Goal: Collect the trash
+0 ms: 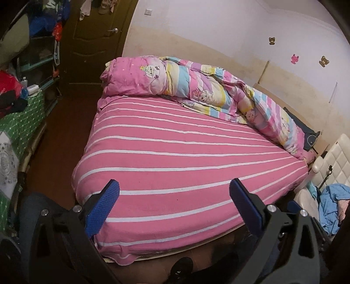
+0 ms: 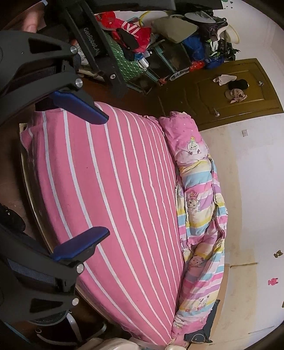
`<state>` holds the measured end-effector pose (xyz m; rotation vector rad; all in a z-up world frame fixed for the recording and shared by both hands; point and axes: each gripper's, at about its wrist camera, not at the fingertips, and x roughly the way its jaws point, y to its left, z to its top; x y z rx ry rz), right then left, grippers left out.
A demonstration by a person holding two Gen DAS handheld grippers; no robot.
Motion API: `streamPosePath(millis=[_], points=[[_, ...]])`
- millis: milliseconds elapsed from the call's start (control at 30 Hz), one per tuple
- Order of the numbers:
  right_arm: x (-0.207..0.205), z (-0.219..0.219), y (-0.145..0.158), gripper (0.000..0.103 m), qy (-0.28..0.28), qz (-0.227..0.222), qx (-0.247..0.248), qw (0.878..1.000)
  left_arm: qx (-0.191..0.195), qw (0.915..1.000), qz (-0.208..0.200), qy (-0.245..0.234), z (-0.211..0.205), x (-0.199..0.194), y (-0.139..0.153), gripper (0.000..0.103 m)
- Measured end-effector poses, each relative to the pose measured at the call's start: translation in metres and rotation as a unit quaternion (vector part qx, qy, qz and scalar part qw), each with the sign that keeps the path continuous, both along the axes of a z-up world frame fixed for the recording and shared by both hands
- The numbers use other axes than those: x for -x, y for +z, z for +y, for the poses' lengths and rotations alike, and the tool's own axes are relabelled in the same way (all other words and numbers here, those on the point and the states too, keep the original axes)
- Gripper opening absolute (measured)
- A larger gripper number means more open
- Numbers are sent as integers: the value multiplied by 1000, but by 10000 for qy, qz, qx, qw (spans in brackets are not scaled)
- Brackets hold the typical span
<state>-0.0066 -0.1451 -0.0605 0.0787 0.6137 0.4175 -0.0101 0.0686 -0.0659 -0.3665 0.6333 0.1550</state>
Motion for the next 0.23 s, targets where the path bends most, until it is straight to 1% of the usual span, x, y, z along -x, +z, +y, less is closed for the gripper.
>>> streamPosePath(millis=[133,233], points=[[4,-2,-1,94,-30,15,-15,10000,76,9998,172,-45,-4,-4,-3,98],[5,-4,-2,94,-49,48,-39,10000,63,9997,241,0,-6,-3,-4,98]])
